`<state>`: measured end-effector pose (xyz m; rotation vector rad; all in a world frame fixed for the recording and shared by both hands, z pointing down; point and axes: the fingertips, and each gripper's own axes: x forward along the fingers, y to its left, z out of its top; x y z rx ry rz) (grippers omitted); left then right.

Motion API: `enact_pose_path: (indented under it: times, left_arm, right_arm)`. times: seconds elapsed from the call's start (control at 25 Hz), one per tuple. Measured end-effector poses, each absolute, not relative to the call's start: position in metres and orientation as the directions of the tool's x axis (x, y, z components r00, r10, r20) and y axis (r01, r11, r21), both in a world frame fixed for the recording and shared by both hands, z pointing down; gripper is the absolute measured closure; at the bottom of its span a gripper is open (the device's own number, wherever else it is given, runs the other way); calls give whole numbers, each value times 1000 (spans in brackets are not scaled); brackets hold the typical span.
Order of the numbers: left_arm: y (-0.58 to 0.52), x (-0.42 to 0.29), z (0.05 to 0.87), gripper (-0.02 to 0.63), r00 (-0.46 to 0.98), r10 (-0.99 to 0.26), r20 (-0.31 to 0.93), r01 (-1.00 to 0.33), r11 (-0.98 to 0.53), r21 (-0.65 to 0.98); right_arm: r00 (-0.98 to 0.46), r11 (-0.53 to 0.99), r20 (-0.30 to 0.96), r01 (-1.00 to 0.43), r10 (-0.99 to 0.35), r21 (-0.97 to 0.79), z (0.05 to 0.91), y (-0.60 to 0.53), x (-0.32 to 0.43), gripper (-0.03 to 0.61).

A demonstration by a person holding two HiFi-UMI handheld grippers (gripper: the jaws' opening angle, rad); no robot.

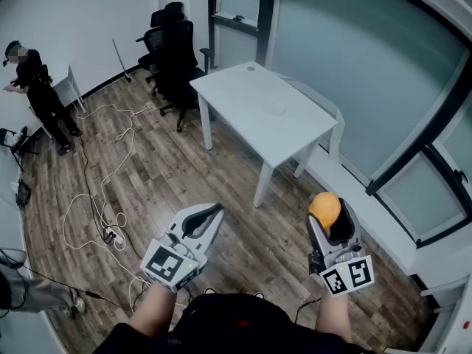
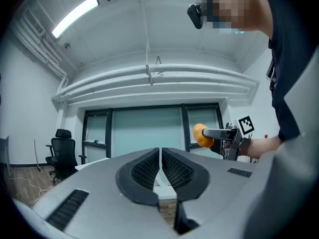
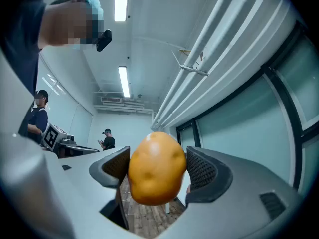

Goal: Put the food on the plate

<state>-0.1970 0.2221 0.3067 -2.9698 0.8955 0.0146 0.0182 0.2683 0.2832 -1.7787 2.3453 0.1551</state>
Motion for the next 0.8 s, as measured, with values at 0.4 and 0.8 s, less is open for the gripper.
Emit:
enact_pose_path:
  times: [0.4, 0.8]
  left_arm:
    - [231, -196, 306, 579, 842, -539, -24, -539, -841, -36]
    - [238, -196, 308, 580, 840, -542, -19, -543, -839, -28]
  right_arm:
    - [-263, 272, -214, -962, -941, -15, 282, 277, 13, 215]
    - [-285, 300, -228, -953, -931, -33, 279, 285, 11, 215]
